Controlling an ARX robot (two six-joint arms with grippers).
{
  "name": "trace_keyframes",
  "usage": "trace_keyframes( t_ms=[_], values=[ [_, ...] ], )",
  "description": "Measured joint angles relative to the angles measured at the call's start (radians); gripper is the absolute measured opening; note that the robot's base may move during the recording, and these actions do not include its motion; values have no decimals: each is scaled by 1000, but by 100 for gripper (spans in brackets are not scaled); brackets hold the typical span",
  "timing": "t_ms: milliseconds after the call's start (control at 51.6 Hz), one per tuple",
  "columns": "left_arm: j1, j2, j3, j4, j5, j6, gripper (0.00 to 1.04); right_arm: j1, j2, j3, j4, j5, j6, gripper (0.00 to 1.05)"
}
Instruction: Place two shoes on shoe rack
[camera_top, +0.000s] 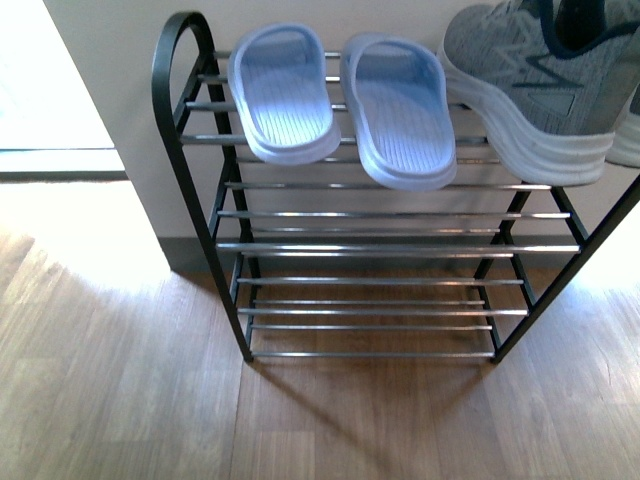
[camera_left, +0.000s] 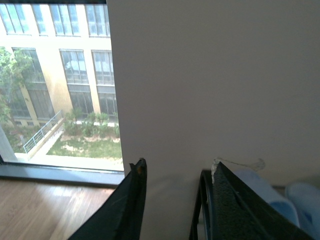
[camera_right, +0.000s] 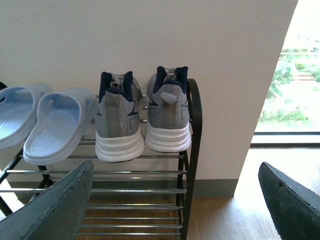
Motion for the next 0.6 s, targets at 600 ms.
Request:
trace_keyframes(
  t_ms=[600],
  values=[
    [127, -303, -447, 92, 134, 3, 1, 0, 0, 0, 0, 0, 0, 96]
  ],
)
